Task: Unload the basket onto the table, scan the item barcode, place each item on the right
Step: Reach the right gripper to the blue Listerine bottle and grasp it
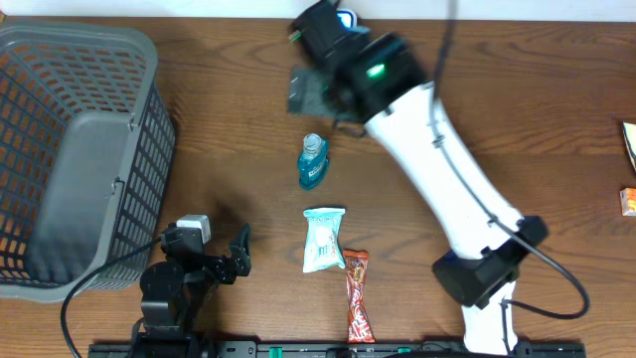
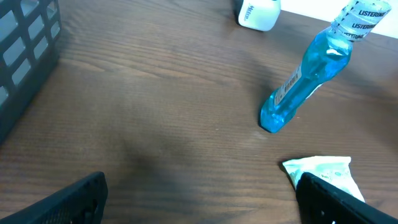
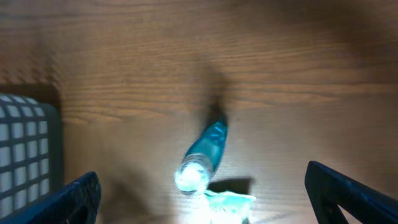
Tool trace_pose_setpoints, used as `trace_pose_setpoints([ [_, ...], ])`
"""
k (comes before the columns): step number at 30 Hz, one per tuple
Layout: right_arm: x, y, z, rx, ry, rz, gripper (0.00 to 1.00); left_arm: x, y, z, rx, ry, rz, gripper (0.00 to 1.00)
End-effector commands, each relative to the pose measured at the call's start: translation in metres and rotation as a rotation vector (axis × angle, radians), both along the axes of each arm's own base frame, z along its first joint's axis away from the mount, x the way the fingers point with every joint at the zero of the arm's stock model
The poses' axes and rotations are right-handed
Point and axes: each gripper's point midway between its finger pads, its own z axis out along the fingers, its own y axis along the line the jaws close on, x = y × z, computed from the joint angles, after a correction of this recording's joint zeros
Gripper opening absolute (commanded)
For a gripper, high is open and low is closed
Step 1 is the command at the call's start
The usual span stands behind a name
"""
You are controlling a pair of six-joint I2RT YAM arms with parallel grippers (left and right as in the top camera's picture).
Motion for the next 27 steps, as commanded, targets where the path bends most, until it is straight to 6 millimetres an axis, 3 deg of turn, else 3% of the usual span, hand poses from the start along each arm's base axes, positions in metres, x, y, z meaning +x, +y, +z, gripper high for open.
trace_pose_setpoints([
  [1,0.003,0.004,-0.041,-0.142,-0.033,-0.087,0.99,-0.003,-0.001,-0.006,-0.002,0.021,-0.007,0.96],
  [4,-0.006,0.017,-0.070,-0.178,-0.038,-0.103,0.99,-0.003,-0.001,-0.006,-0.002,0.021,-0.007,0.97],
  [8,-0.014,0.018,-0.096,-0.221,-0.077,-0.194,0.99,-0.003,-0.001,-0.006,-0.002,0.021,-0.007,0.96],
  [22,0.000,0.015,-0.159,-0.244,-0.215,-0.254,0.99,-0.003,-0.001,-0.006,-0.002,0.021,-0.007,0.97],
  [25,0.005,0.012,-0.163,-0.275,-0.262,-0.235,0.99,-0.003,-0.001,-0.006,-0.002,0.021,-0.007,0.96],
  [27,0.008,0.013,-0.162,-0.299,-0.282,-0.205,0.94,-0.003,-0.001,-0.006,-0.002,0.021,-0.007,0.96],
])
